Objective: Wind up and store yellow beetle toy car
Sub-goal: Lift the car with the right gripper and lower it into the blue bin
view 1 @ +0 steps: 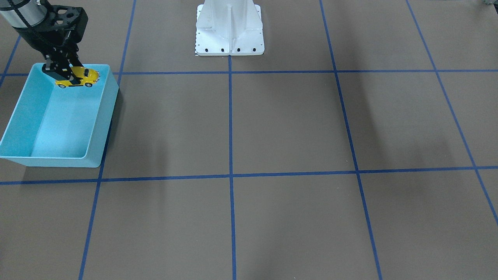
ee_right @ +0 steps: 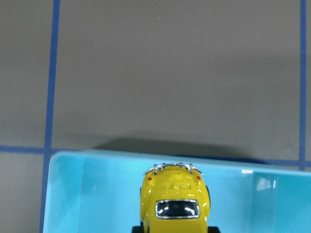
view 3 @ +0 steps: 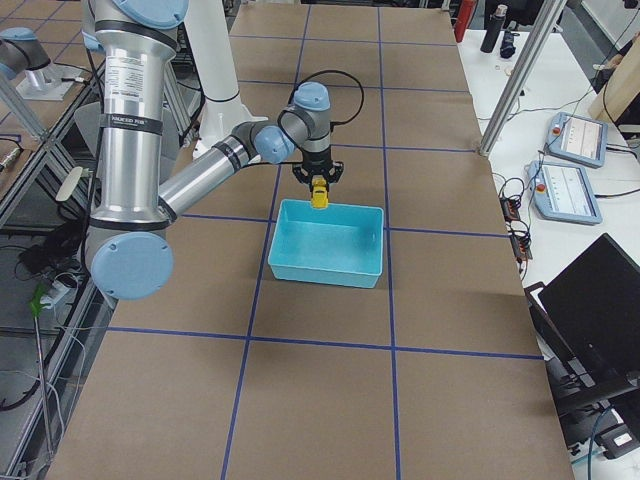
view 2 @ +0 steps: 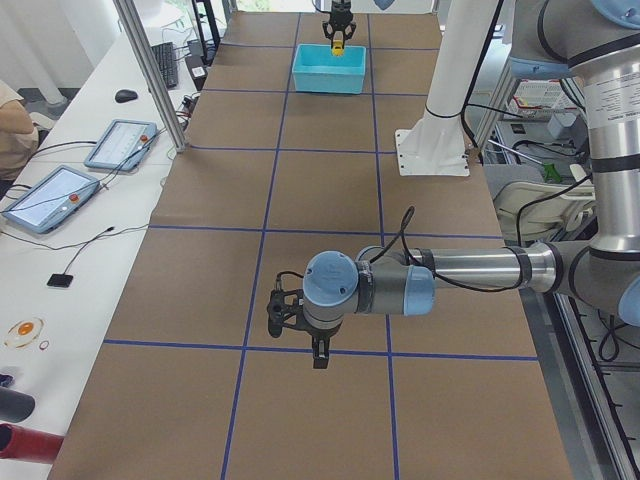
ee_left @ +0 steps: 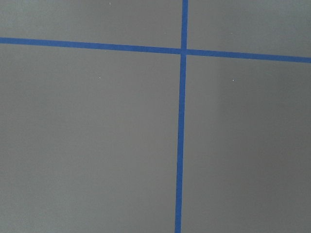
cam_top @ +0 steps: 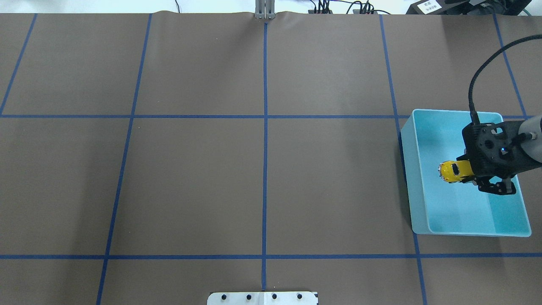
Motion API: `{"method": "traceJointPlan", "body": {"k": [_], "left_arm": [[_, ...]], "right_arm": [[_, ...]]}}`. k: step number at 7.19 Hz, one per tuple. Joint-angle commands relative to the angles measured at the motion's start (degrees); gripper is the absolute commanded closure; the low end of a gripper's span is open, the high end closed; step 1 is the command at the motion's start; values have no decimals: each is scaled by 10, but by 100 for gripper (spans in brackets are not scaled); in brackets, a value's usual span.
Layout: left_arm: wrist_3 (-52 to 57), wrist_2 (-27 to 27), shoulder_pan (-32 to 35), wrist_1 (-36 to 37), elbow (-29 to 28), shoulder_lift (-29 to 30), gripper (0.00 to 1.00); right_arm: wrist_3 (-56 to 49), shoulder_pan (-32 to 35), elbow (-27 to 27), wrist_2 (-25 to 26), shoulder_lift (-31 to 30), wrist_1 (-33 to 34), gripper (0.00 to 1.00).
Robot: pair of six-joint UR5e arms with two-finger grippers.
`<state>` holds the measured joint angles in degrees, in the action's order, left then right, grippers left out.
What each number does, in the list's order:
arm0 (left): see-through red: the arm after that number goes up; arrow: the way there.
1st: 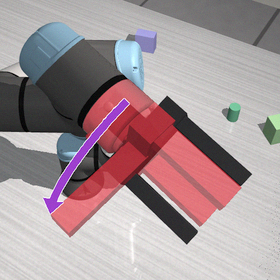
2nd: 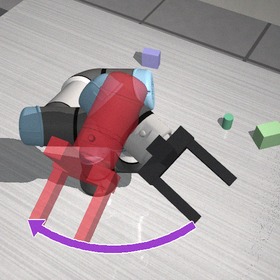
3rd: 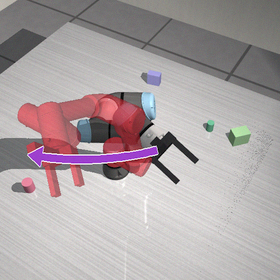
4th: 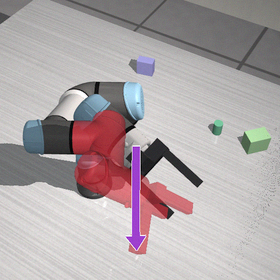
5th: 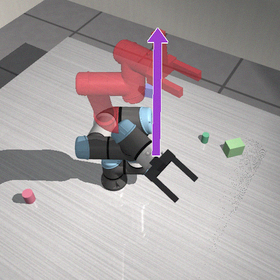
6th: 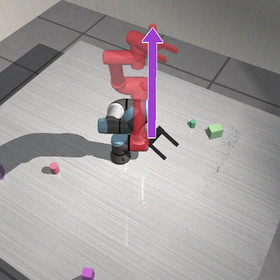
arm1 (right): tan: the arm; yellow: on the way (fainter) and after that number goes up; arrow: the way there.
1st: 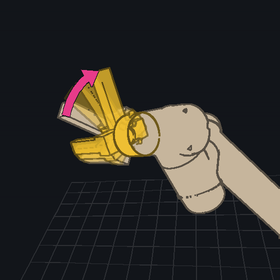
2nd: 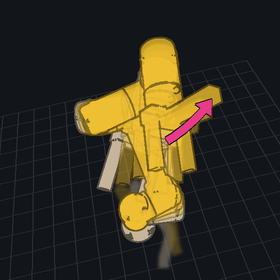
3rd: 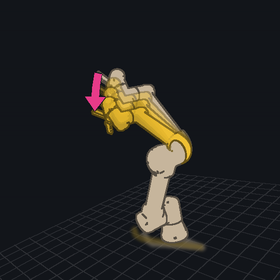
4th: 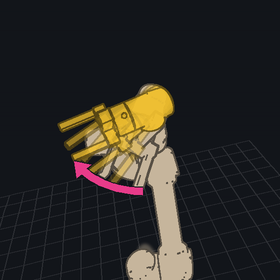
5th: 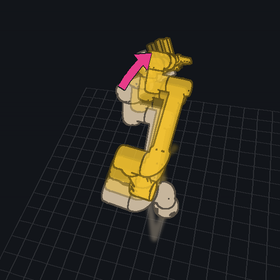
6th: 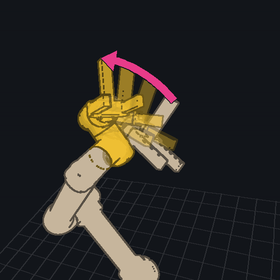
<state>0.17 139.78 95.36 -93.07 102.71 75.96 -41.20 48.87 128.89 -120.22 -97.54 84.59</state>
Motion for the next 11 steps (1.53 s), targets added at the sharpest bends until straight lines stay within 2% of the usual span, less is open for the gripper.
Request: {"method": "traceJointPlan", "body": {"k": [1, 3, 7, 10, 11], "left_arm": [[1, 0, 0, -1, 1, 1, 0], [1, -2, 0, -1, 0, 2, 0], [1, -3, -1, -1, -1, 1, 0], [1, -3, -1, -2, 0, 2, 0], [1, -3, -1, -12, 0, 1, 0]], "right_arm": [[-29, 3, -85, 6, -21, -99, 100], [-20, 1, -149, 2, -20, -130, 100], [-18, -4, -222, 0, 11, -151, 100], [36, -34, -225, 3, 40, -151, 100], [37, -36, -221, 2, 35, -151, 58]]}}
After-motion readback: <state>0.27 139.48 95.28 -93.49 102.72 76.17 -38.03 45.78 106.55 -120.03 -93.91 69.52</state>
